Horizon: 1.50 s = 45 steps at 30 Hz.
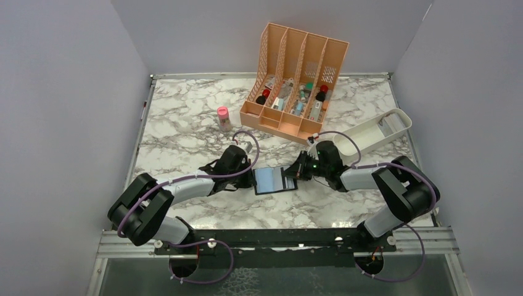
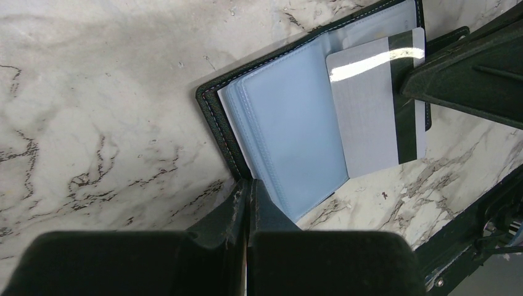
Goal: Put the credit cards into the card holder
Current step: Insert the credit card into the card holder.
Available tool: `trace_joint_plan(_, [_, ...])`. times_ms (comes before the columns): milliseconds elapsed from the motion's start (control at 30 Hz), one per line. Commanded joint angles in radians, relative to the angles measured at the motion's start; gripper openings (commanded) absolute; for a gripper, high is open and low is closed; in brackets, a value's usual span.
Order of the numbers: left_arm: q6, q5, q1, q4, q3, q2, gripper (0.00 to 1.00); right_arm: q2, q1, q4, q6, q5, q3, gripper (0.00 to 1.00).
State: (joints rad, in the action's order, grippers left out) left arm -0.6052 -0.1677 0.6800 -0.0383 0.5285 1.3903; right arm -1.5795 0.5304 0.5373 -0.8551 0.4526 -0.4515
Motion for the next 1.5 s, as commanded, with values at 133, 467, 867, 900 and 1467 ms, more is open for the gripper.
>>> trace_joint_plan(133, [0.015, -0.012, 0.000, 0.043, -0.024, -0.002, 0.03, -0.016, 0.005, 0.039, 0.045, -0.009, -0.010, 0.01])
trace_joint_plan(467, [0.013, -0.012, 0.000, 0.040, -0.021, 0.004, 0.03, -0.090, 0.005, 0.125, 0.055, 0.064, 0.015, 0.01])
trace_joint_plan(867, [0.012, -0.010, 0.000, 0.043, -0.016, 0.004, 0.02, -0.123, 0.005, 0.178, 0.018, 0.093, 0.043, 0.01])
trace_joint_plan(900, [0.011, -0.010, 0.000, 0.044, -0.016, 0.003, 0.03, -0.131, 0.005, 0.194, 0.009, 0.096, 0.041, 0.01])
trace_joint_plan(1467, [0.000, -0.011, 0.000, 0.048, -0.022, -0.018, 0.03, 0.046, 0.029, -0.292, 0.179, -0.099, -0.055, 0.34])
